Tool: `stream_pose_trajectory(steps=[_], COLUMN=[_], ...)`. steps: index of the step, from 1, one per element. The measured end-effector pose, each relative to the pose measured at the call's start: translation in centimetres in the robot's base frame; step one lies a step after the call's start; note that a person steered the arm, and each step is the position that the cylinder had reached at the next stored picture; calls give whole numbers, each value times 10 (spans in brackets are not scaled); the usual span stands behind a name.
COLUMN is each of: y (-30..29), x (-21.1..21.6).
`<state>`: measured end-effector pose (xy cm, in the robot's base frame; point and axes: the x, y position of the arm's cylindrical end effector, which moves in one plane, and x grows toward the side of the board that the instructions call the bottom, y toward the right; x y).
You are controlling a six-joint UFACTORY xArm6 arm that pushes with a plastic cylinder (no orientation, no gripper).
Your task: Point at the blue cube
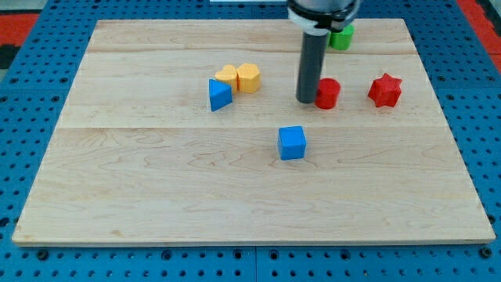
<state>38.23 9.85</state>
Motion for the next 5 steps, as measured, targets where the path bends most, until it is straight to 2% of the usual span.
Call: stream_pose_trajectory(steps=[1, 2, 4, 5], y=[42, 60, -15, -15], x=[0, 4, 67, 66])
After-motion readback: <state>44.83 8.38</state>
